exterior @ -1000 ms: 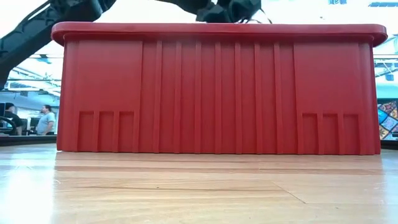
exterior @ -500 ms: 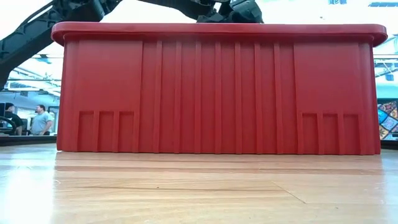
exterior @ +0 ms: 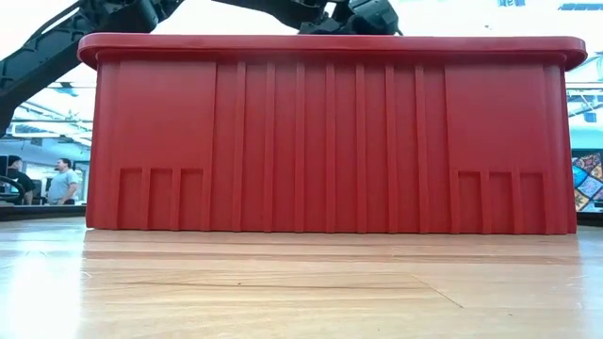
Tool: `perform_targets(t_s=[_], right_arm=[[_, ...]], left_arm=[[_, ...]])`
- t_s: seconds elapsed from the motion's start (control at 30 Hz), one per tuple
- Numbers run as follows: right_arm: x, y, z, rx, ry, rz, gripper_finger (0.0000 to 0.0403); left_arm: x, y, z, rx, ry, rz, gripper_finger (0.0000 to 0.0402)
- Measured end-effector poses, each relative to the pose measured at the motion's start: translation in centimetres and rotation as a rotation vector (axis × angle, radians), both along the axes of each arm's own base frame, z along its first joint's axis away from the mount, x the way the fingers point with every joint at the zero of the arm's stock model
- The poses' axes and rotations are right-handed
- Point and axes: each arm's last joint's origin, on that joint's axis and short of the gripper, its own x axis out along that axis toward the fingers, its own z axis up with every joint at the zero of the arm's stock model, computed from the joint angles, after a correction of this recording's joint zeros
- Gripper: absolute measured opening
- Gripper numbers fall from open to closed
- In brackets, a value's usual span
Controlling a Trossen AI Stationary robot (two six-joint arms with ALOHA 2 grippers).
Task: Pick and place slides into bin
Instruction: Put the black slide into the red bin
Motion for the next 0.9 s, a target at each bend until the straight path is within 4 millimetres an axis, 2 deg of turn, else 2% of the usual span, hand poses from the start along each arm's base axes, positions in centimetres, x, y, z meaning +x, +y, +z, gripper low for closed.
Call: perform_targets(t_s=[0.43, 0.9], right_arm=[[-0.01, 0.00, 0.03, 0.002, -0.003, 0.000, 0.0141], [-0.02, -0.02, 0.11, -0.023, -0.008, -0.007, 0.0141]], left_arm=[[-0.01, 0.50, -0.82, -0.041, 0.012, -0.025, 0.0005], [0.00, 0.53, -0.83, -0.052, -0.001, -0.016, 0.0105]])
